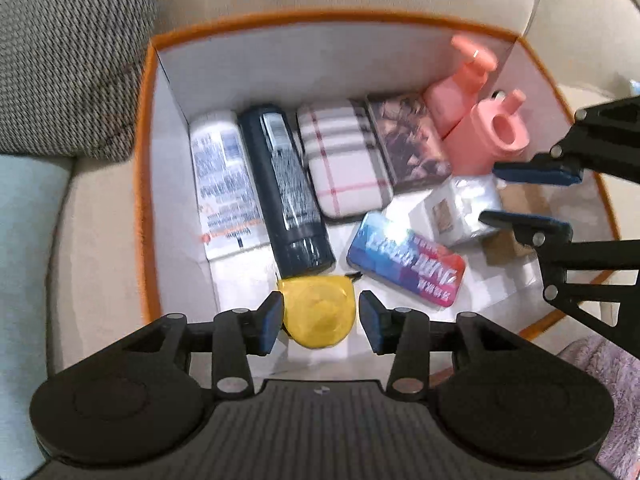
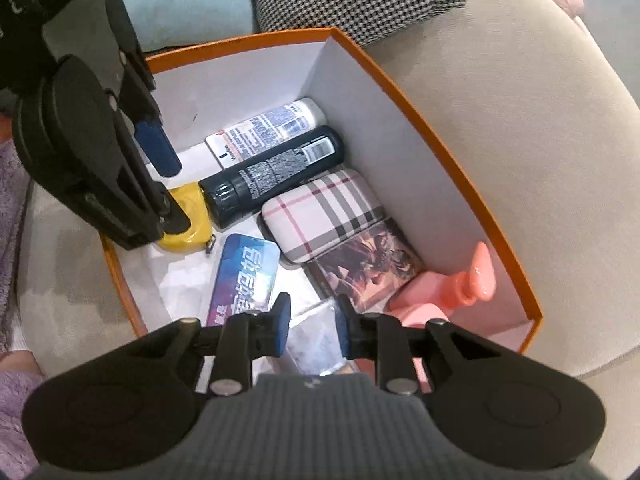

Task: Organize rigid objects
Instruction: 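Open both tools releasing the items and pull them back from the box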

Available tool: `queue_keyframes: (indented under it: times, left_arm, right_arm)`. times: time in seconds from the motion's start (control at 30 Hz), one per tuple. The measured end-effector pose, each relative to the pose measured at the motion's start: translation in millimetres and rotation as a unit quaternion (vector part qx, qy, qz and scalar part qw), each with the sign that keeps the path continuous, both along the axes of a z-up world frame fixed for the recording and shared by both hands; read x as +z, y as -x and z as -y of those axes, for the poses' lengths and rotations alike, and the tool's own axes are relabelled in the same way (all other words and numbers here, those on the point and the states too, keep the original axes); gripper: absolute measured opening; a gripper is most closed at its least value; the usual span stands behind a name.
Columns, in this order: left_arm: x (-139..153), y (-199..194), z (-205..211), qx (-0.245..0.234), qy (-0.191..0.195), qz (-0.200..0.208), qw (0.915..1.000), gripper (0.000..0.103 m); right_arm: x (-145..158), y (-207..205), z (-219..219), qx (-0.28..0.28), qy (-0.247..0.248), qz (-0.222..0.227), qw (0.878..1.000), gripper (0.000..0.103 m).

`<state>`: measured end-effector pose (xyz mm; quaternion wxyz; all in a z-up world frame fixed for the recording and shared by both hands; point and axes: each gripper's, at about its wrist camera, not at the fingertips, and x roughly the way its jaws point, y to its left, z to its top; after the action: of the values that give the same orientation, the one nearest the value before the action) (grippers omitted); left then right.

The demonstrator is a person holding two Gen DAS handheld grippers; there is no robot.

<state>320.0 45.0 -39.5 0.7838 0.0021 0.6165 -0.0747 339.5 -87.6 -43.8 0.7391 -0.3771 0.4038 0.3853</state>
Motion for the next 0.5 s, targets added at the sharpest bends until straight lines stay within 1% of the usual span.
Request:
queue_keyframes:
  times: [0.1, 0.2, 0.27, 0.3, 0.43, 0.5]
  left_arm:
    - [20.4, 12.0, -1.6, -0.004, 0.005, 0.049, 0.9988, 0.052]
    - [39.2, 26.4, -1.5, -0.011, 0.009, 0.103, 0.9946, 0.052]
    - [53.0, 39.3, -1.3, -0.016, 0.006, 0.146, 0.9892, 0.052]
    - [59.9, 48.2, -0.4, -0.019, 0.004, 0.170, 0.9853, 0.052]
    - [78.2, 73.8, 4.5, -0.027, -0.001, 0.233, 0.9720, 0.052]
    - [88.2, 87.5, 5.4, -0.028, -0.004, 0.260, 0.9652, 0.053]
  right_arm:
    - [11.9, 4.8, 5.9, -0.014, -0.012, 0.002, 1.000, 0.027]
    - [25.1, 9.4, 12.3, -0.041, -0.031, 0.002, 0.999, 0.028]
    - [35.4, 15.5, 17.9, -0.068, -0.051, -0.003, 0.996, 0.029]
    - [39.0, 19.5, 20.2, -0.079, -0.060, -0.004, 0.995, 0.031]
    - [53.0, 42.6, 31.2, -0.130, -0.102, 0.000, 0.986, 0.034]
    - [58.1, 56.4, 37.8, -0.157, -0.123, 0.000, 0.980, 0.036]
